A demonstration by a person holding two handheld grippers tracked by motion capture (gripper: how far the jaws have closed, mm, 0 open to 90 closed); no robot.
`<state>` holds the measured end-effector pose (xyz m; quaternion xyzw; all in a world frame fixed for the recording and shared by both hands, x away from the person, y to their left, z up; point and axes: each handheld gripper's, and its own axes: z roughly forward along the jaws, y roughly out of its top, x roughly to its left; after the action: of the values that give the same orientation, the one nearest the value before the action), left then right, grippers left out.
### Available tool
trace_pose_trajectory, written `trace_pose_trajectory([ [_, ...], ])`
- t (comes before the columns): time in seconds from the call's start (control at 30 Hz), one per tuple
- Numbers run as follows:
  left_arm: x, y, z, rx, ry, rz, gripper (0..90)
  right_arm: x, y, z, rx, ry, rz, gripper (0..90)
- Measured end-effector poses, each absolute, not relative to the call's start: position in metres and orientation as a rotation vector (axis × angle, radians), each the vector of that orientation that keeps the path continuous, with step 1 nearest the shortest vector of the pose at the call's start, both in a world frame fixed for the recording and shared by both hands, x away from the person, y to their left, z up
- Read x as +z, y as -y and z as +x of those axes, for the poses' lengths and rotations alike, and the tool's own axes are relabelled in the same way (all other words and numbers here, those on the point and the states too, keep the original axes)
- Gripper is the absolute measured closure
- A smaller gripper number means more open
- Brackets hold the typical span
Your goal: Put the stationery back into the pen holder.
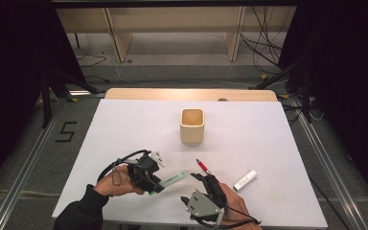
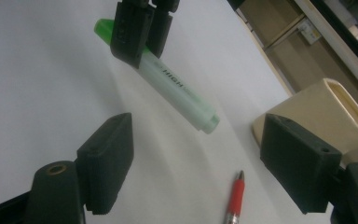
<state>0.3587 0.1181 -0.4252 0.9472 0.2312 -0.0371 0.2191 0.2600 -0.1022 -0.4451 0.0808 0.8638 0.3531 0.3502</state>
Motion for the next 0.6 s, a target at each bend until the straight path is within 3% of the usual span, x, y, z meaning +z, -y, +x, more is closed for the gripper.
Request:
trace_pose_trajectory([
  [0.6,-0.422,-0.120,0.360,-0.125,-0.657,2.613,66.5,-0.465,0.067,0.258,0.687,-2.155,-0.038,30.0],
])
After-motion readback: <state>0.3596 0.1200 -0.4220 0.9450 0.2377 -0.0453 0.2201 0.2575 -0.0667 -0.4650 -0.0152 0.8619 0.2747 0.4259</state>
